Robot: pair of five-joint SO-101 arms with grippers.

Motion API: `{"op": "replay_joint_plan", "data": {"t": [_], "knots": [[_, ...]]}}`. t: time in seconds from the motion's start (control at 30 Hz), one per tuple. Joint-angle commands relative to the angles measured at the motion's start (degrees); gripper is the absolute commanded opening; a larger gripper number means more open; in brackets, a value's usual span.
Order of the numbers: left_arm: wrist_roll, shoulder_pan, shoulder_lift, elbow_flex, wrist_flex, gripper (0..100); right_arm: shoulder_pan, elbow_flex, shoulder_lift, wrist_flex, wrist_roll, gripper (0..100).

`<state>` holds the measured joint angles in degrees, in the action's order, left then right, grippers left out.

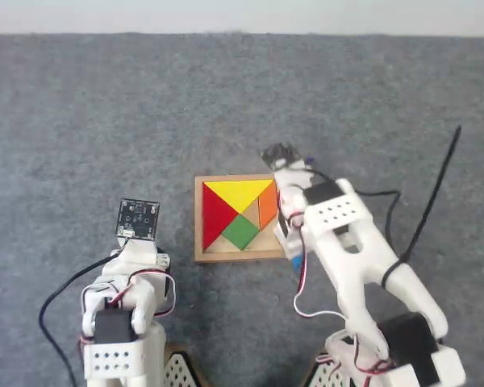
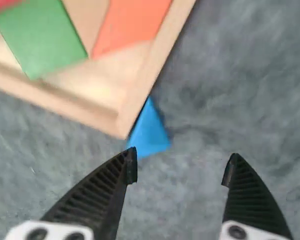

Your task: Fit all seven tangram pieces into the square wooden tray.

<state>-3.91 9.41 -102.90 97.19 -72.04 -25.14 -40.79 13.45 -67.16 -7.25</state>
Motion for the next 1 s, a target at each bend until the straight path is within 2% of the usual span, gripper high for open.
{"op": "replay_joint_plan", "data": {"t": [0.0, 0.47, 0.7, 0.97], "knots": [[-0.1, -0.1, -1.1, -0.7, -0.2, 2, -3.5, -2.2, 2.9, 1.9, -1.3, 28.1], [-0.1, -0.1, -1.1, -0.7, -0.2, 2, -4.4, -7.6, 2.2, 8.8, -1.6, 28.1], [-0.1, -0.1, -1.1, -0.7, -0.2, 2, 0.6, -7.5, 2.2, 9.4, -3.3, 28.1], [-0.1, -0.1, -1.1, -0.7, -0.2, 2, 0.7, -3.9, -3.9, 8.8, -3.1, 28.1]]}}
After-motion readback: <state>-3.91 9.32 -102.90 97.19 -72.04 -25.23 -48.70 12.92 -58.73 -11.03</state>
